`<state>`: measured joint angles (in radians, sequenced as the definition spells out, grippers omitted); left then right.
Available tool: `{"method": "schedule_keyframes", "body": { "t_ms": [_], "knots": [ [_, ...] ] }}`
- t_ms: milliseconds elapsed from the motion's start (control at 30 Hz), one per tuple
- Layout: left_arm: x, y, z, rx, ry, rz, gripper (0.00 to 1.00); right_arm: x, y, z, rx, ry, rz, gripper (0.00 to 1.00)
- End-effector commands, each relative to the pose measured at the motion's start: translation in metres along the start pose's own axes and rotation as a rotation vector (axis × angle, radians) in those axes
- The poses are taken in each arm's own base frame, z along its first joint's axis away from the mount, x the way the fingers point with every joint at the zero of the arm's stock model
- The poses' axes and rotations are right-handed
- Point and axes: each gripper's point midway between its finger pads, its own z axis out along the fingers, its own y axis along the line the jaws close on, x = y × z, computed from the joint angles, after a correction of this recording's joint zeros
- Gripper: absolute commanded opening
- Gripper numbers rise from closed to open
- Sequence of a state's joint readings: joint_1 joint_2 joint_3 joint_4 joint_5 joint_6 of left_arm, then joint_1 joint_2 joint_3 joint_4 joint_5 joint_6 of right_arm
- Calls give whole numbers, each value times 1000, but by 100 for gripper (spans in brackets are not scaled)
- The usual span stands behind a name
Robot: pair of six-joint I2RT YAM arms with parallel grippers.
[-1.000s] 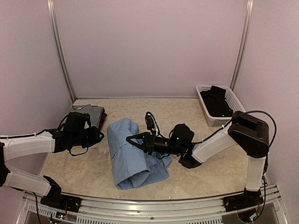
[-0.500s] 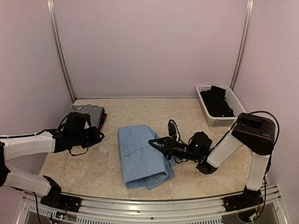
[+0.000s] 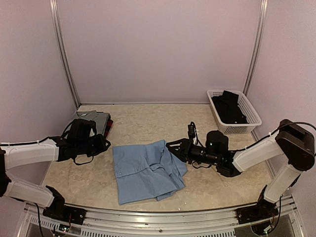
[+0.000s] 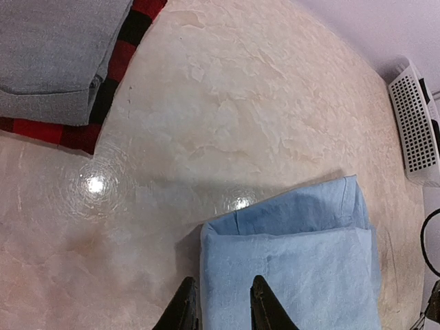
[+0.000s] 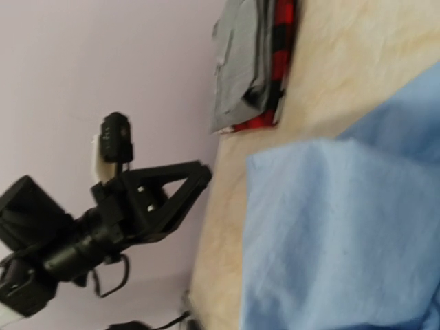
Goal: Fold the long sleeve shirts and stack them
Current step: Smooth out the 2/3-rectangle-folded shirt at the center of the board.
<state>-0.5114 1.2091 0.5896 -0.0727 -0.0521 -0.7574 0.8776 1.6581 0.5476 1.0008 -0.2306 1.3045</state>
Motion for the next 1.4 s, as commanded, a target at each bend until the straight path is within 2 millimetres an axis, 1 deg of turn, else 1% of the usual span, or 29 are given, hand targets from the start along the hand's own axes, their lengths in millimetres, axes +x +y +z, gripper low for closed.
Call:
{"method": "schedule_keyframes", "body": {
  "t_ms": [0, 100, 133, 200, 300, 367, 500, 600, 667, 700, 767, 833, 900, 967, 1033, 1067, 1100, 1167, 1233, 1300, 1367],
  "knots": [
    [4, 0, 4, 9, 7, 18, 25, -7, -21, 3, 228, 31, -177, 39],
    [4, 0, 4, 7, 5, 19, 25, 1, -18, 10, 319, 77, -294, 49],
    [4, 0, 4, 8, 3, 18, 25, 4, -14, 14, 346, 91, -337, 53],
    [4, -1, 4, 11, 5, 17, 25, 13, -13, 22, 413, 130, -416, 61],
    [7, -2, 5, 20, 11, 15, 25, 35, -12, 35, 455, 223, -498, 70],
    [8, -4, 5, 26, 12, 17, 25, 49, -15, 41, 488, 276, -542, 75],
    [9, -4, 6, 28, 14, 20, 25, 80, -31, 46, 561, 399, -612, 79],
    [8, -5, 7, 31, 14, 21, 25, 99, -43, 49, 614, 473, -652, 80],
    [9, -6, 8, 35, 18, 22, 25, 108, -49, 52, 650, 508, -680, 80],
    [10, -6, 8, 35, 21, 23, 25, 113, -56, 53, 672, 527, -691, 80],
    [11, -6, 9, 35, 23, 23, 25, 117, -63, 55, 697, 541, -703, 77],
    [11, -5, 8, 33, 24, 25, 25, 119, -64, 57, 704, 547, -717, 71],
    [11, -4, 8, 30, 21, 26, 25, 120, -59, 61, 689, 546, -732, 59],
    [12, -2, 8, 24, 21, 29, 25, 120, -52, 63, 664, 538, -737, 43],
    [13, -1, 9, 22, 25, 30, 25, 117, -51, 61, 670, 531, -744, 28],
    [14, -1, 9, 23, 28, 30, 25, 115, -52, 58, 686, 529, -749, 23],
    [15, -1, 9, 24, 29, 31, 25, 112, -56, 54, 714, 529, -755, 18],
    [15, -2, 8, 26, 28, 32, 25, 103, -68, 42, 781, 529, -759, 12],
    [13, -3, 7, 29, 21, 33, 25, 88, -79, 27, 848, 516, -756, 7],
    [11, -4, 5, 30, 14, 36, 25, 72, -93, 7, 916, 509, -745, 2],
    [11, -3, 5, 27, 13, 40, 25, 53, -100, -12, 974, 491, -743, 0]
  ]
}}
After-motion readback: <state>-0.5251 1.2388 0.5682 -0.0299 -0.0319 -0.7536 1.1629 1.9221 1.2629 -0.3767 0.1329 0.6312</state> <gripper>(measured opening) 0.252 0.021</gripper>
